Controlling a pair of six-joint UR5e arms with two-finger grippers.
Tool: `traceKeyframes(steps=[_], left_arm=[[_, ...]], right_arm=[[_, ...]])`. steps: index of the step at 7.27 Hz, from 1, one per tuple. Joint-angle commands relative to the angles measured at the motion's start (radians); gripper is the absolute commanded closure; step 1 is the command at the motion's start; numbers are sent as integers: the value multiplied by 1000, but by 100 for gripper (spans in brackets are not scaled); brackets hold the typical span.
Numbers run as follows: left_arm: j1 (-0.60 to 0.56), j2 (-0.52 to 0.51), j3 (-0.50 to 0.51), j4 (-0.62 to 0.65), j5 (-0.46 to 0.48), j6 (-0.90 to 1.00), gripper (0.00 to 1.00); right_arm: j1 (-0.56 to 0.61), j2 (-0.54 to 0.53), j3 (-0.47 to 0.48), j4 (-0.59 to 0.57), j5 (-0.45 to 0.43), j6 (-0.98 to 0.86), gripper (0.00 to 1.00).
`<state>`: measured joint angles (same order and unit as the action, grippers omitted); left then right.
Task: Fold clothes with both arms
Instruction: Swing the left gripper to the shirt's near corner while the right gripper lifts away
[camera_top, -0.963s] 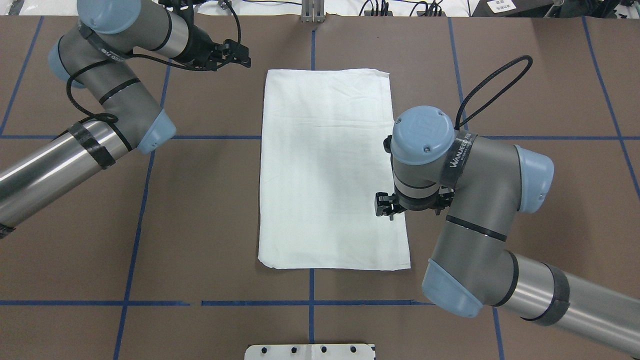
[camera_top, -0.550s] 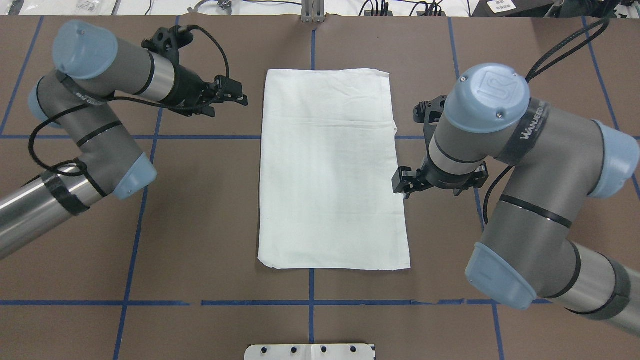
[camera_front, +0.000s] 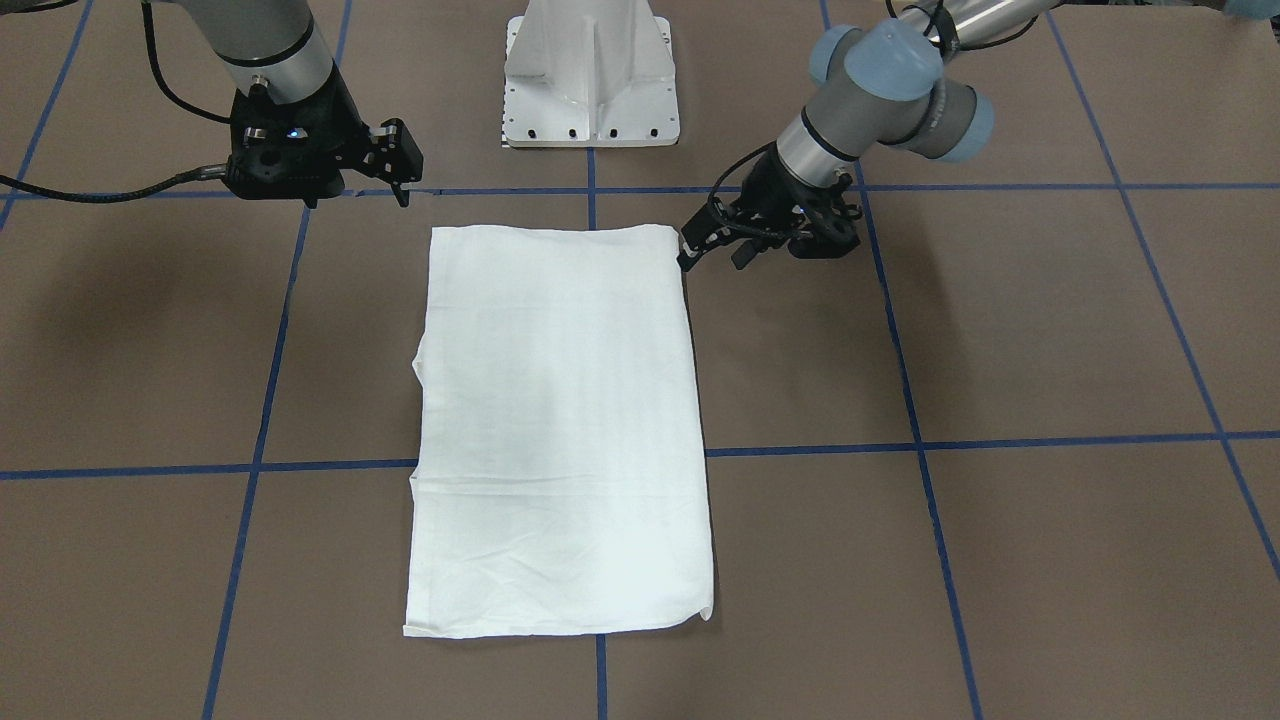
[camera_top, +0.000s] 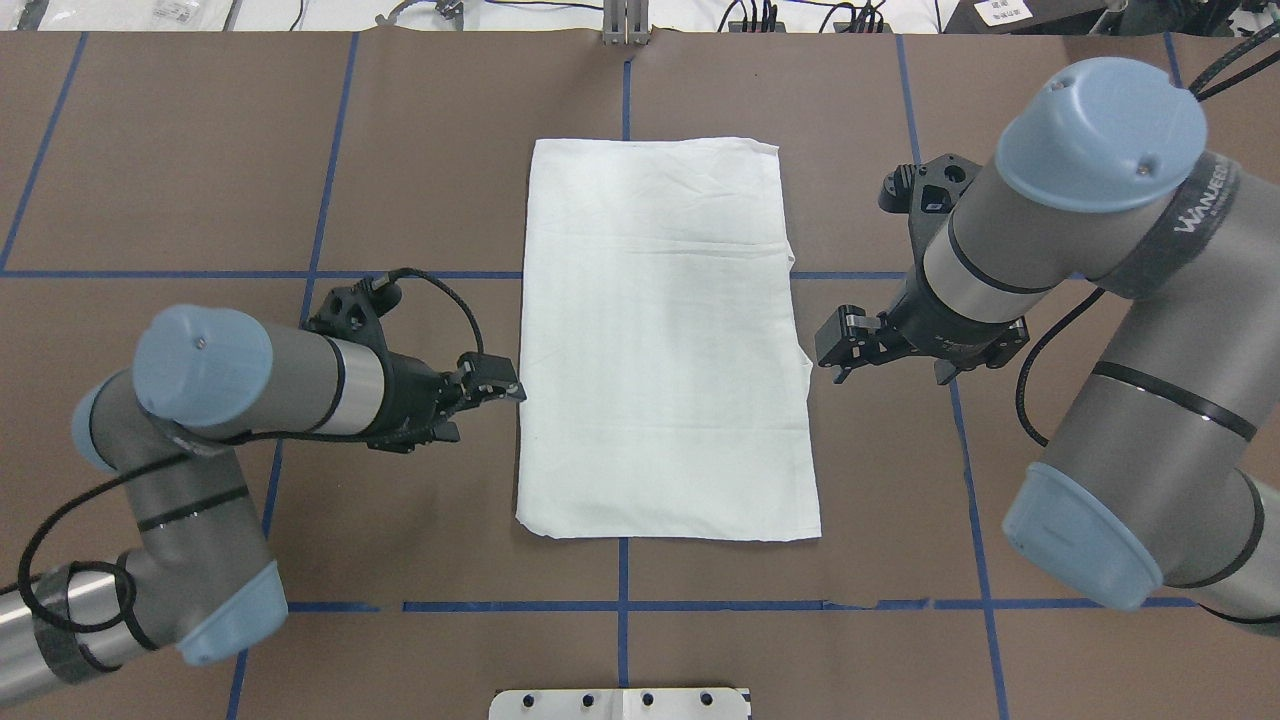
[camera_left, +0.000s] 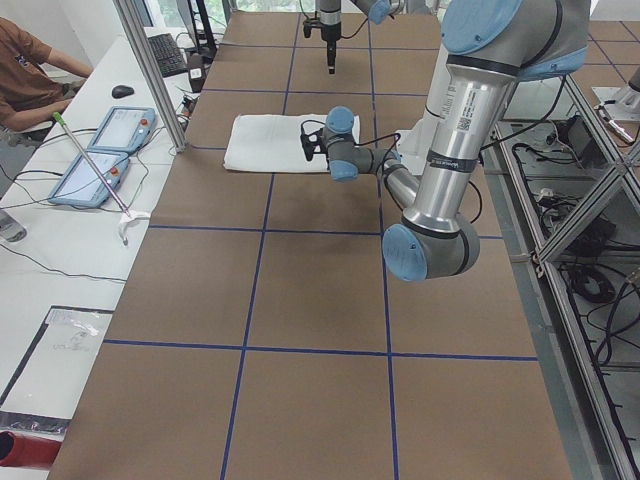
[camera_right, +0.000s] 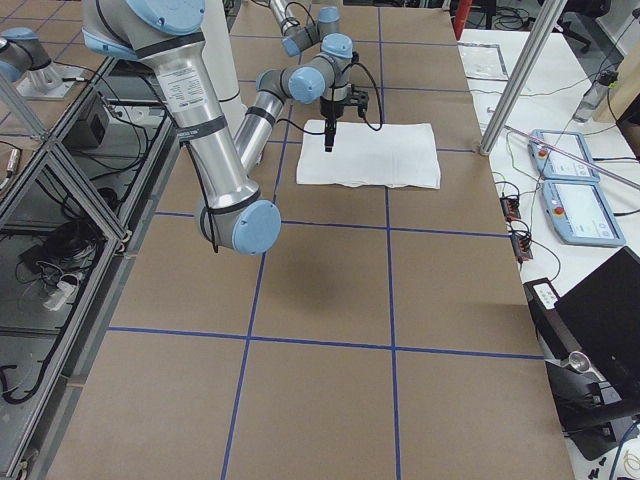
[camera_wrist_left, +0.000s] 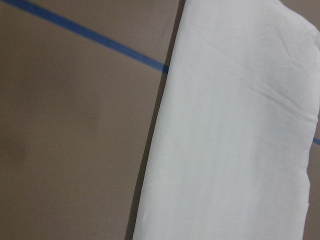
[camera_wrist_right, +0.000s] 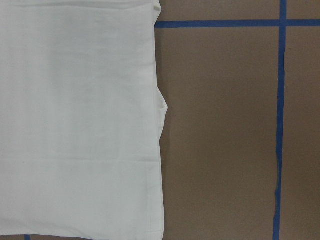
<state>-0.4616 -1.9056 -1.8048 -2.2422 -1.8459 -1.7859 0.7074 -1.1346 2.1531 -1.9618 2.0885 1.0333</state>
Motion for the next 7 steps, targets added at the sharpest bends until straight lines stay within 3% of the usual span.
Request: traceKeyframes(steps=[1, 3, 7], left_arm=[[124, -56, -56, 223, 117, -91, 1], [190, -73, -36, 248, 120, -118, 5], [189, -73, -6, 247, 172, -104, 10]], right_arm=[[3, -19, 4, 3, 4, -2, 0], [1, -20, -1, 3, -2, -3, 0], [1, -20, -1, 3, -5, -1, 0]])
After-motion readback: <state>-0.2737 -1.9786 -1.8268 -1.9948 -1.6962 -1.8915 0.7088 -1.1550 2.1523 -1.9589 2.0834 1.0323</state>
